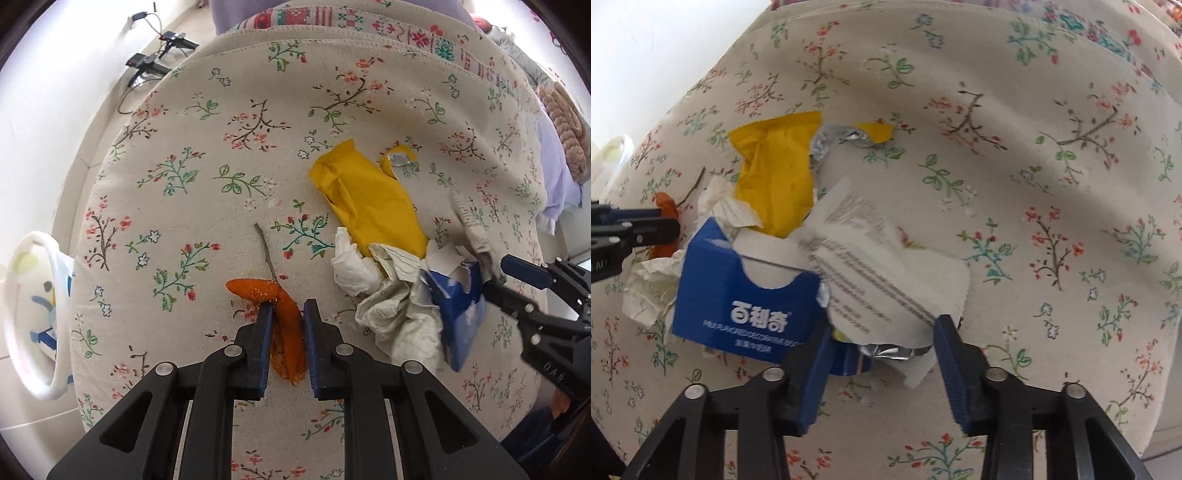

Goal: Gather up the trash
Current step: 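Grasp the orange peel with the left tool while the right tool grasps the white paper wrapper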

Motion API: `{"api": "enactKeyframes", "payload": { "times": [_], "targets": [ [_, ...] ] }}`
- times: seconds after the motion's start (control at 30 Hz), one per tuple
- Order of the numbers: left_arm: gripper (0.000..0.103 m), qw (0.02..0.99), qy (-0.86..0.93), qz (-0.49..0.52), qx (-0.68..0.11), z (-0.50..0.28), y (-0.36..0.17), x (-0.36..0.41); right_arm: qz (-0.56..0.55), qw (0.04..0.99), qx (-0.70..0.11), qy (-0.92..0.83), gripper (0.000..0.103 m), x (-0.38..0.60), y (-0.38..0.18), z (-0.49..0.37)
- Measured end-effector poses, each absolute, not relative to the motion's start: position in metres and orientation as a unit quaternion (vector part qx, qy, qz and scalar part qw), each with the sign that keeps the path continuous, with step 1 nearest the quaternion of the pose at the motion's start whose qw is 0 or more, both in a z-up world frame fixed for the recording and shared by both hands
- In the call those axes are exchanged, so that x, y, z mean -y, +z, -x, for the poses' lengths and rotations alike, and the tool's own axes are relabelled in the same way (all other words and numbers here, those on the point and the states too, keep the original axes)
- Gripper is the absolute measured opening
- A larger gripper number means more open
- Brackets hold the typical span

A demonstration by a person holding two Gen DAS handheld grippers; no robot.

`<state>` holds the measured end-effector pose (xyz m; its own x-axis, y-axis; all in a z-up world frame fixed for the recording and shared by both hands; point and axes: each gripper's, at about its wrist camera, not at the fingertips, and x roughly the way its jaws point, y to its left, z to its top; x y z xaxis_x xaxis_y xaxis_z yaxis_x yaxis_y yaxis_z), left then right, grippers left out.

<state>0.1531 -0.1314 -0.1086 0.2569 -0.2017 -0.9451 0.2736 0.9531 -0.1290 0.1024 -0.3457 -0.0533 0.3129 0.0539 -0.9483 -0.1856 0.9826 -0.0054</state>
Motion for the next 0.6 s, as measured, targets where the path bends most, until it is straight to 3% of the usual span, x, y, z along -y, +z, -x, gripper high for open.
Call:
{"api": "enactKeyframes", "payload": {
  "times": [0.27,0.43,0.47,0.5,0.57,0.6],
  "targets": [
    [0.019,0.797,-0.156,-0.049,-0.581,-0.156,-0.112,0.137,0.082,0.805,-0.585,0.054,0.014,0.341,-0.063,-0.107],
    [0.019,0.790,-0.160,-0.006,-0.592,-0.164,-0.114,0.125,0.072,0.814,-0.574,0.048,0.013,0.345,-0.056,-0.109],
    [0.019,0.789,-0.161,-0.002,-0.593,-0.164,-0.114,0.124,0.062,0.814,-0.576,0.046,0.021,0.349,-0.057,-0.110],
    [0.019,0.789,-0.162,-0.002,-0.593,-0.165,-0.114,0.124,0.055,0.812,-0.579,0.041,0.041,0.355,-0.058,-0.111],
    [0.019,0.790,-0.159,-0.008,-0.592,-0.164,-0.114,0.125,0.050,0.813,-0.580,0.026,0.065,0.362,-0.062,-0.112],
    [0.020,0.791,-0.158,-0.009,-0.591,-0.164,-0.114,0.126,0.055,0.814,-0.578,0.020,0.068,0.363,-0.064,-0.112]
  ]
}}
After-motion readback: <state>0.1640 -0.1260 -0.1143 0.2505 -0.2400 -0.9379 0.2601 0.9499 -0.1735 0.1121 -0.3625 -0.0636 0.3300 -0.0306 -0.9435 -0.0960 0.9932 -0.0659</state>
